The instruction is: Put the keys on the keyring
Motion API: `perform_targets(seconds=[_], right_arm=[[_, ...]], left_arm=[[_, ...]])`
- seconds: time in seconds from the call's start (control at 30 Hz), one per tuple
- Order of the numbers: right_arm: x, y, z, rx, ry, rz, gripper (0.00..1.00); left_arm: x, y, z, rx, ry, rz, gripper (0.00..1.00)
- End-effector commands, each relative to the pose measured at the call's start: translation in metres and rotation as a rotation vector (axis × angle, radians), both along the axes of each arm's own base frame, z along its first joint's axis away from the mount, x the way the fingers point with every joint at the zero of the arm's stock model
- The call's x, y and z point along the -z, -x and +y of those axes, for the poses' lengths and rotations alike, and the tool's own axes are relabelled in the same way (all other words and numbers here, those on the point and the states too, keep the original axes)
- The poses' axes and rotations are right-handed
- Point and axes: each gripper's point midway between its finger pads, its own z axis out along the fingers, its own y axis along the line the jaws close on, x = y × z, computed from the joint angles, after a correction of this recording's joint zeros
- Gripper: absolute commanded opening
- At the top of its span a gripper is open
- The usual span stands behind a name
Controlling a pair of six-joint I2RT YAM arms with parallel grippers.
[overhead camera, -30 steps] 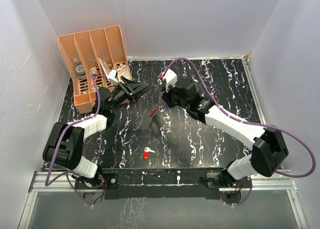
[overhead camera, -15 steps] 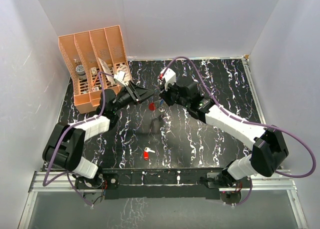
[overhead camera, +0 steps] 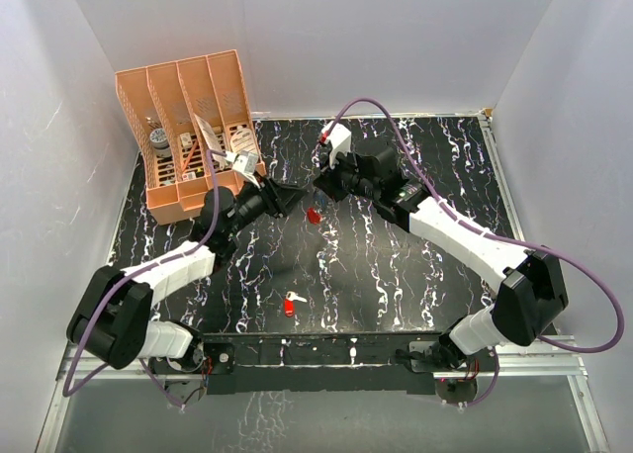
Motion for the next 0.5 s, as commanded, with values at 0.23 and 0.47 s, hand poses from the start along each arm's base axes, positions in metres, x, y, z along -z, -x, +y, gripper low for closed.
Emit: perform_targets(seconds=[0.23,0.47], right_arm=[[-0.032,0.006,0.013,-0.07,-0.077,-0.011,0.0],[-0.029,0.01,0.015,-0.094,-0.079,0.001,0.0]], left_arm=[[-0.016,-0.002,0.007,-0.148,-0.183,-0.359,0.41],[-0.014,-0.004,0.006,-0.172,-0.219,-0.405,0.41]])
